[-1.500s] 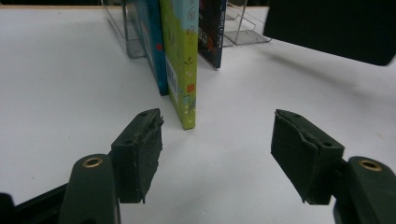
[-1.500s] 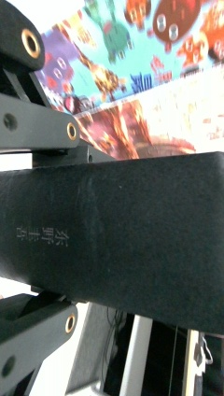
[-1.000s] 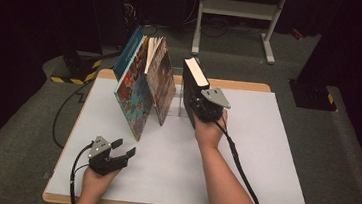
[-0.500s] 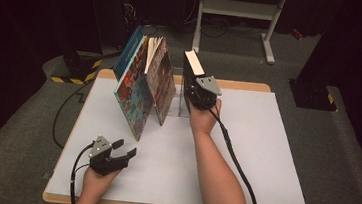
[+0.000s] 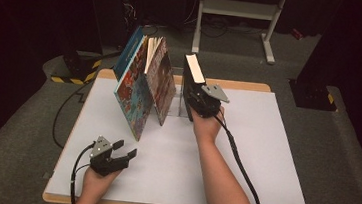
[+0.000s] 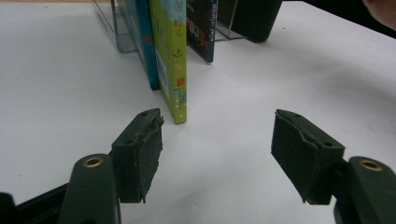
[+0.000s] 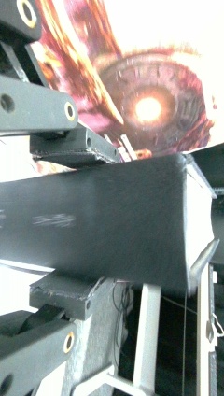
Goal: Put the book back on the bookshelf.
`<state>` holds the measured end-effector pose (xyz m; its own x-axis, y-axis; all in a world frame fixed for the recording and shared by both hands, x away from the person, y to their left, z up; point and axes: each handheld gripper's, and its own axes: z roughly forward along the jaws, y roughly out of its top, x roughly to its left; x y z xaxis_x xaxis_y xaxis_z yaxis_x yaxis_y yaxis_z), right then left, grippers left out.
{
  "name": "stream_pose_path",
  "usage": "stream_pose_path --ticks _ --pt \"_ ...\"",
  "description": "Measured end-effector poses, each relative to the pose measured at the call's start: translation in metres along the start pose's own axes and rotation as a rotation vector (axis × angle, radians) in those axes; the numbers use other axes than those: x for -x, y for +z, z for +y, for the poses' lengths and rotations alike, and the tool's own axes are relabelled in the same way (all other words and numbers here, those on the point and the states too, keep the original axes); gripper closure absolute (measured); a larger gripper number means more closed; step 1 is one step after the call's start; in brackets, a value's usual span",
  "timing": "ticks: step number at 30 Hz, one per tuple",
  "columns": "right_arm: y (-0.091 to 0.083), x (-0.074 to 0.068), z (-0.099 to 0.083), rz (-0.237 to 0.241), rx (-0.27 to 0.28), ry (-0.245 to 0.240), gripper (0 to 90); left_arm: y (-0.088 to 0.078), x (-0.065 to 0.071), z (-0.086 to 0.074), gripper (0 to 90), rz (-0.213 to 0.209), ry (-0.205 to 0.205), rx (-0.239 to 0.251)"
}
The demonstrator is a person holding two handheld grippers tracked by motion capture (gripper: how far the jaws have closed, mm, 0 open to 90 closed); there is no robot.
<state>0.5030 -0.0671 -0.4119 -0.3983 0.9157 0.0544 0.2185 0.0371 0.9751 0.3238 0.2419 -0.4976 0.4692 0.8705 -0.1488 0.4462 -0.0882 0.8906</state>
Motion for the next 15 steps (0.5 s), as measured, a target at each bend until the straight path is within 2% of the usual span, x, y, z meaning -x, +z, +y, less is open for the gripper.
stream_pose_path --ticks 5,15 --pt "-0.019 0.007 -0.005 0.047 -0.007 0.001 51.3 0.001 0.001 -0.001 33.5 -0.003 0.008 -0.006" --pt "-0.012 0.0 -0.001 0.041 -0.025 0.06 50.1 0.004 0.002 -0.002 33.7 -0.008 0.013 -0.018"
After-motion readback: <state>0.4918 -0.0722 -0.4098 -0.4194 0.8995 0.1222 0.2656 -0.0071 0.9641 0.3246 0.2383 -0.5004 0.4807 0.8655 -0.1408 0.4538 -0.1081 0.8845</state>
